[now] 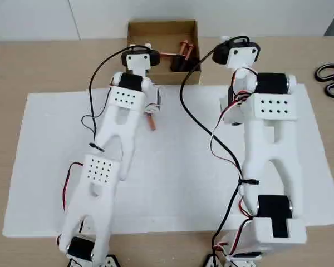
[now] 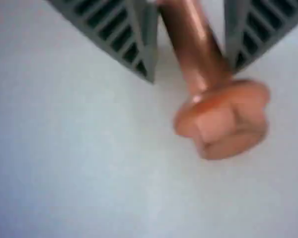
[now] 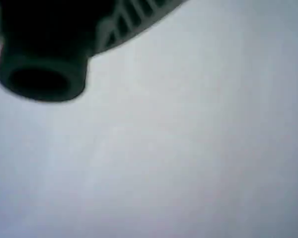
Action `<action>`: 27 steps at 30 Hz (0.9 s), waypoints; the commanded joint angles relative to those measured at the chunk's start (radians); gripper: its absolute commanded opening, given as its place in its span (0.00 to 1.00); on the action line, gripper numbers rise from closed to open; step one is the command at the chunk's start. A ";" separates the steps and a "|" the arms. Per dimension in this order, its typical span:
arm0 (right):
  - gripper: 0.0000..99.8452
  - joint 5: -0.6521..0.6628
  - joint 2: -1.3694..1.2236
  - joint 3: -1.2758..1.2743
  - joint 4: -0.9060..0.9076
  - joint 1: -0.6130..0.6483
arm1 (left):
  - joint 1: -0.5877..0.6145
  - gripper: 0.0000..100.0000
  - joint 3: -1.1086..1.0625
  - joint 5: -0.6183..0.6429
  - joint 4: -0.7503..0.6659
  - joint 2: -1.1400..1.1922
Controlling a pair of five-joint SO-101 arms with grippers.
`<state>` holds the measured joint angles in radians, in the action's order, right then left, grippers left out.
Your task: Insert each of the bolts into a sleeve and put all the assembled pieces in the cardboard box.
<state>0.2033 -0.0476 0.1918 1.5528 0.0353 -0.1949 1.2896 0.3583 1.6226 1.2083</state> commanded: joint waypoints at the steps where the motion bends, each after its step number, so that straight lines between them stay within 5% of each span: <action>1: 0.00 -0.014 0.059 0.002 -0.015 -0.004 | -0.003 0.02 0.013 0.012 0.003 0.003; 7: 0.00 -0.014 0.062 0.002 -0.015 -0.004 | -0.012 0.01 0.058 0.014 0.029 0.002; 15: 0.00 -0.008 0.067 0.008 -0.008 -0.002 | -0.011 0.01 0.398 -0.044 0.132 -0.005; 19: 0.00 -0.009 0.156 0.008 0.004 -0.002 | -0.021 0.01 0.383 -0.160 0.130 -0.072; 27: 0.00 -0.011 0.446 0.003 0.010 0.082 | -0.025 0.01 0.389 -0.169 0.130 -0.267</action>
<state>0.2018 0.2639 0.1872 1.5574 0.0890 -0.2071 1.6272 0.1972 1.7346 1.1316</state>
